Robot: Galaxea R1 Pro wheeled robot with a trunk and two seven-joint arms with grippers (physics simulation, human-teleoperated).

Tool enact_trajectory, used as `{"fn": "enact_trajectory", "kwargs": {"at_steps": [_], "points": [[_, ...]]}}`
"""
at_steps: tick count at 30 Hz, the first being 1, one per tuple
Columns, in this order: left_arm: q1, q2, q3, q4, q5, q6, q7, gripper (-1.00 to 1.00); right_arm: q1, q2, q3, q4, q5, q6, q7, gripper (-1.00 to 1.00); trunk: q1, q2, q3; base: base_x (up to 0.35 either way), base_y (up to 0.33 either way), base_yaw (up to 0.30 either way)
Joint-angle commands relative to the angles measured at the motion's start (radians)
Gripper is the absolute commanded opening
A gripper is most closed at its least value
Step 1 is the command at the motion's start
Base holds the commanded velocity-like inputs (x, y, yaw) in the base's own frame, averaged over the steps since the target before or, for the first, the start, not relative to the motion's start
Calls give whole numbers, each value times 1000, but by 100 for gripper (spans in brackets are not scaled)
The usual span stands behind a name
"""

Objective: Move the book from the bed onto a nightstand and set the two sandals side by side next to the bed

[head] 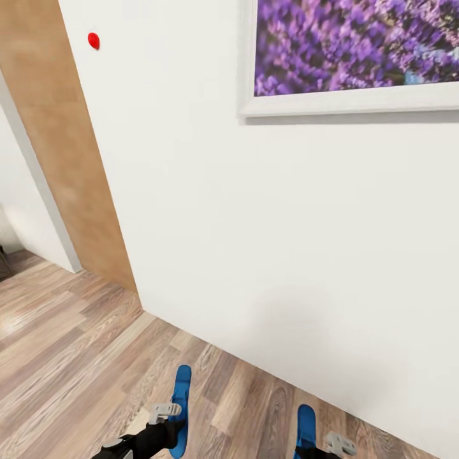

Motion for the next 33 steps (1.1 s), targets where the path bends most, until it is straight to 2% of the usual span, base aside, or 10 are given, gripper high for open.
{"fn": "enact_trajectory", "kwargs": {"at_steps": [1, 25, 33], "points": [[-1, 0, -8, 1, 6, -5, -2, -100, 0, -1, 8, -1, -11, 4, 2, -100, 0, 0, -1, 165, -75, 292], [-1, 0, -8, 1, 6, -5, -2, -100, 0, -1, 8, -1, -11, 4, 2, -100, 0, 0, -1, 13, -6, 292], [-1, 0, -7, 1, 6, -5, -2, -100, 0, -1, 8, -1, -11, 4, 2, -100, 0, 0, -1, 140, 0, 292]]}}
